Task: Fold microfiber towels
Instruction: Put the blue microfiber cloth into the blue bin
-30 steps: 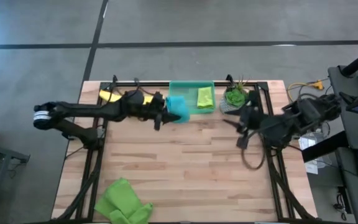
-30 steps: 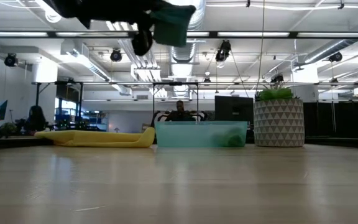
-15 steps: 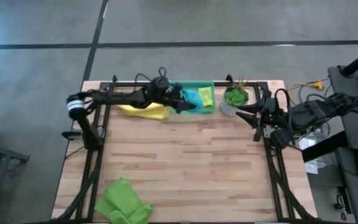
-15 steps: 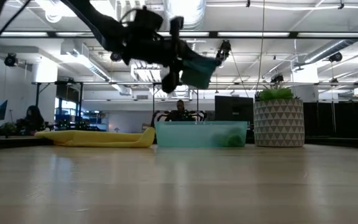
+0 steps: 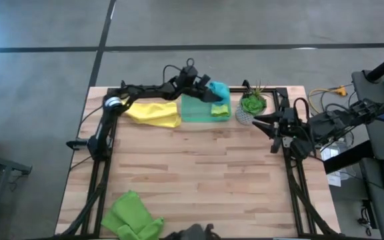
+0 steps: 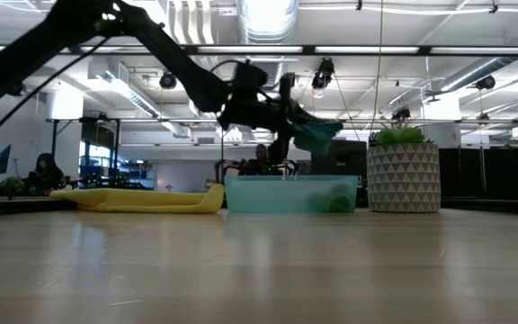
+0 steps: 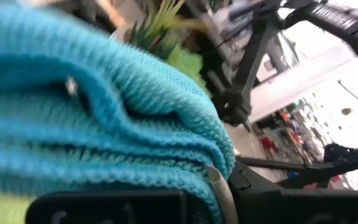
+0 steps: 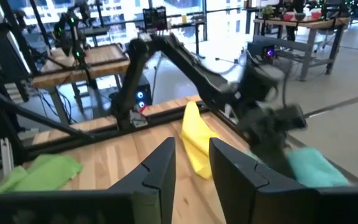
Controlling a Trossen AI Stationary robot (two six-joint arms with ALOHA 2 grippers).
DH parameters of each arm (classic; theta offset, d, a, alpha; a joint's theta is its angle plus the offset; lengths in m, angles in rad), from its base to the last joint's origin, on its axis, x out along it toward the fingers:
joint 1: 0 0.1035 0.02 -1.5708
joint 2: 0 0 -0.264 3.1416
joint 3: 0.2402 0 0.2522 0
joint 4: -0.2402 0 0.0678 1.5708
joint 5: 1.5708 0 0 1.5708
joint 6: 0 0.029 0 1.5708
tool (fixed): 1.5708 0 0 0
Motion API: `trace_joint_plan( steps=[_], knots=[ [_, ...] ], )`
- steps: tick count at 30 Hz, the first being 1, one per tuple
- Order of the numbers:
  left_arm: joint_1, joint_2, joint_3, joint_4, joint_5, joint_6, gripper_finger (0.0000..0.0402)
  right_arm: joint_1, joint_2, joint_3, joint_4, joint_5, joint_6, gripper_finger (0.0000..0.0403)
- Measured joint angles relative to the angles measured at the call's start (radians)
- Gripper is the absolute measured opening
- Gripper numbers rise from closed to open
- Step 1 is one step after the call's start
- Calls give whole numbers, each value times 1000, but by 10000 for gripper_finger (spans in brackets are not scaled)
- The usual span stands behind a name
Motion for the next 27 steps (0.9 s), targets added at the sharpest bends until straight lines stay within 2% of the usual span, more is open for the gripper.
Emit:
trace_joint_plan(
  steps=[3, 9, 16, 27],
  knots=[
    [4, 64, 78, -91, 29, 0, 3, 0, -1, 31, 0, 0, -1, 92],
    [5, 143, 163, -131, 69, -1, 3, 0, 5, 81, -2, 6, -63, 85],
    [8, 192, 185, -136, 48, -7, 3, 0, 7, 104, -3, 8, -71, 86],
    [4, 238, 185, -128, 57, -218, 3, 0, 14, 102, -4, 6, -67, 79]
  ],
)
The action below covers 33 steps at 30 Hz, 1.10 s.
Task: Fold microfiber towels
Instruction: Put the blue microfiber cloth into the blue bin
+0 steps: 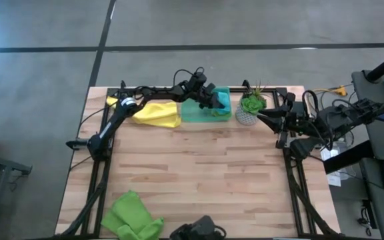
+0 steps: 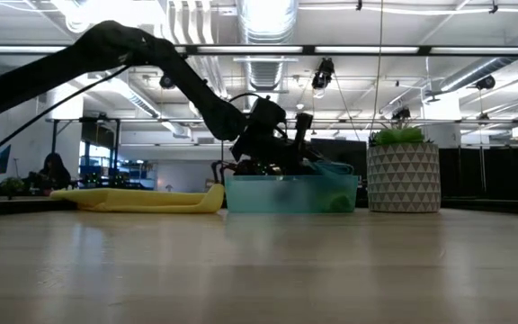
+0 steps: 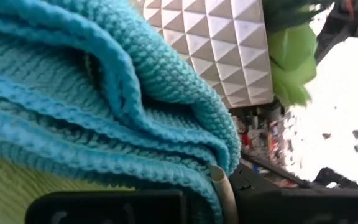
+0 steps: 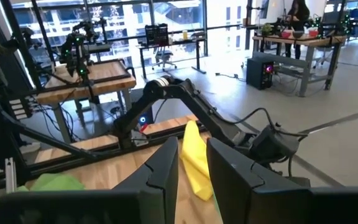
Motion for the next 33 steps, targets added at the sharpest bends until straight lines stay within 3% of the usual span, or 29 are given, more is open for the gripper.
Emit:
trace_joint_plan(
  steps=[4, 14, 21, 29, 33],
  knots=[
    [1, 0, 14, 0, -1, -58, 3, 0, -1, 0, 0, -2, -1, 83],
    [-1, -47, 142, 3, -81, 86, 3, 2, 3, 0, -3, -6, -4, 77],
    [-1, -33, 78, -125, -62, 60, 3, 2, 3, 0, -6, -10, -7, 83],
    [-2, -18, 63, -117, -46, 38, 3, 2, 3, 0, -6, -10, -15, 77],
    [-2, -20, 61, 0, -55, 63, 3, 2, 3, 0, -5, -26, -9, 75]
  ],
)
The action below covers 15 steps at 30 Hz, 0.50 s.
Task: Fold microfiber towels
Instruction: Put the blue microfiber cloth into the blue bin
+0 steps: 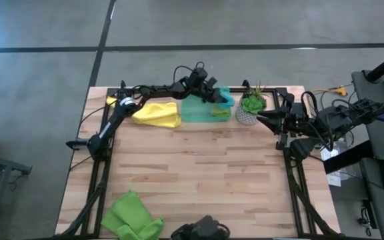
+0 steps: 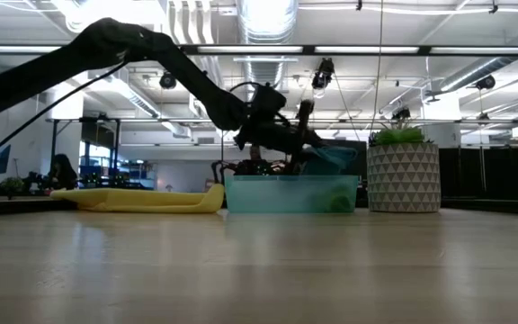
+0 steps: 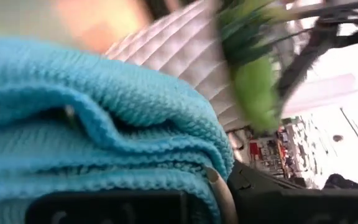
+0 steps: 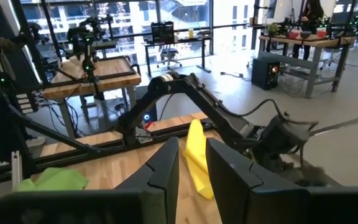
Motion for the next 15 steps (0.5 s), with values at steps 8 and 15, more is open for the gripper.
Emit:
trace_joint_plan(
  steps=[8, 15],
  knots=[
    [-9, 8, -5, -103, -38, -52, 3, 0, 2, 10, -1, -11, 24, 79],
    [-21, 23, -18, -54, -19, -85, 3, 0, 2, 50, -1, -25, -3, 74]
  ],
)
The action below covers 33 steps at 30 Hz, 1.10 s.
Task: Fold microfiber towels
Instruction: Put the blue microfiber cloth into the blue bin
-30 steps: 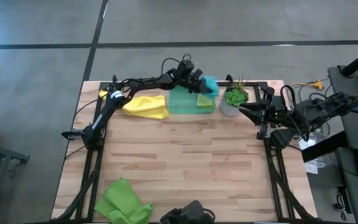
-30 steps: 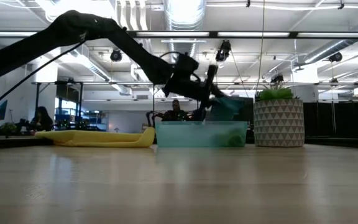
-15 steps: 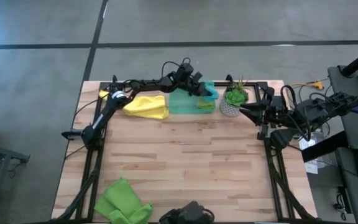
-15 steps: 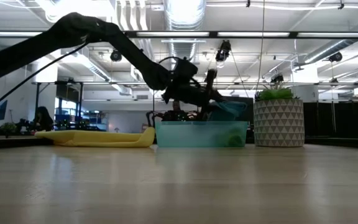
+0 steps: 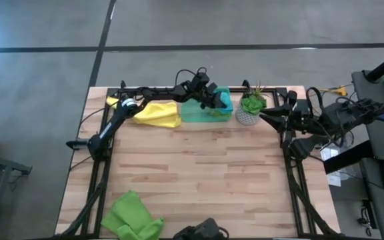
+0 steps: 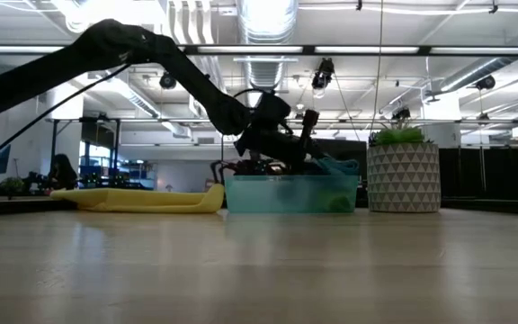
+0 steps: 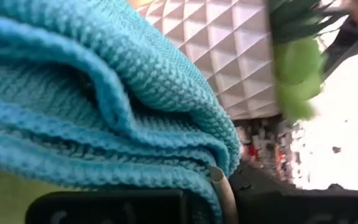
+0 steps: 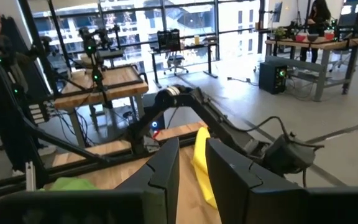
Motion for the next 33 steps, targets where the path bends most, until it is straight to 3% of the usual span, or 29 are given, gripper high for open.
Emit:
trace_joint_plan(
  steps=[4, 17, 28, 33],
  knots=[
    [1, 1, -2, -13, 5, -74, 3, 0, 0, 25, -1, -1, -12, 74],
    [0, 2, -6, -14, 41, -75, 11, 0, 1, 59, 0, -35, -17, 75],
    [1, 2, -6, -29, 95, -92, 141, 0, 22, 63, -1, -37, -19, 81],
    [1, 1, -2, -26, 101, -81, 178, 0, 26, 63, 0, -44, -19, 77]
  ],
)
